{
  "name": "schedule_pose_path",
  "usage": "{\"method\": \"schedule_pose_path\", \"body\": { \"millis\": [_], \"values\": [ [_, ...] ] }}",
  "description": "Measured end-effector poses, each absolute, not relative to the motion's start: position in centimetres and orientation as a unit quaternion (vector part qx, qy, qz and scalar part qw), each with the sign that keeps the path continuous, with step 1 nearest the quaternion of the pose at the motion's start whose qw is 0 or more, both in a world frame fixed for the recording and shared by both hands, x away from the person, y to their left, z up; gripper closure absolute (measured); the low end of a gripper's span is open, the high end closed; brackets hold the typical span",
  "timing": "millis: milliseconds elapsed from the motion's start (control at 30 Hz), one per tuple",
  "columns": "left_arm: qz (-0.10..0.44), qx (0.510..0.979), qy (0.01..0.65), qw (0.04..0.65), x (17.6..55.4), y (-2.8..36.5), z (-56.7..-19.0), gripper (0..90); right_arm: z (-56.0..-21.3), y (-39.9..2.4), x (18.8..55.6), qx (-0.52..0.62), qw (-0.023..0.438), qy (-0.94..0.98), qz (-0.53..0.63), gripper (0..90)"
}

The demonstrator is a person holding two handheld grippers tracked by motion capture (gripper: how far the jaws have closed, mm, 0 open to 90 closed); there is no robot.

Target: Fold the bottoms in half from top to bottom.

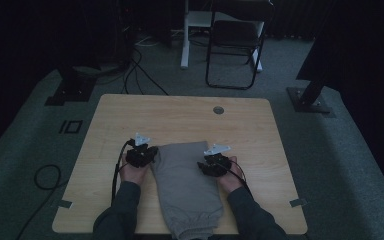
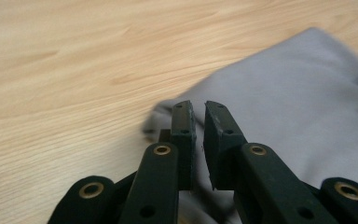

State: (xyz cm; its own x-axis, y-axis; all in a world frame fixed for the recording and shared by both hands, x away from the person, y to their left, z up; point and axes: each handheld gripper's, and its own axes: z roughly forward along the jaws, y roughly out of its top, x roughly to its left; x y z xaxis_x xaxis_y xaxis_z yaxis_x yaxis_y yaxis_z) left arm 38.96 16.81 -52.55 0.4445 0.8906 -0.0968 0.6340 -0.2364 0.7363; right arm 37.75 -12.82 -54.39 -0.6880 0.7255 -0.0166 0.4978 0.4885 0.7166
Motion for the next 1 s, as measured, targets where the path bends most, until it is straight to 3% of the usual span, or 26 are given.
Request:
{"method": "schedule_pose_path", "body": {
  "millis": [267,433,533,667,867,1000],
  "values": [
    [0.145,0.774,0.512,0.343,40.5,16.3,-53.8,70.0,-53.7,-13.9,42.8,0.429,0.187,0.798,0.381,60.9],
    [0.131,0.768,0.515,0.358,40.9,16.3,-54.1,82.4,-54.3,-14.2,46.0,0.478,0.148,0.771,0.393,61.0],
    [0.134,0.765,0.515,0.363,40.7,16.4,-54.0,86.4,-54.6,-13.5,46.4,0.471,0.131,0.783,0.384,66.9],
    [0.137,0.742,0.530,0.388,40.1,17.4,-53.7,87.2,-54.8,-12.7,46.2,0.463,0.155,0.797,0.356,81.7],
    [0.164,0.708,0.551,0.410,38.8,19.5,-52.4,89.4,-54.7,-12.1,45.8,0.445,0.194,0.808,0.334,83.4],
    [0.185,0.706,0.554,0.401,38.7,19.9,-52.1,85.5,-54.7,-12.1,45.8,0.445,0.199,0.808,0.332,83.1]
  ]
}}
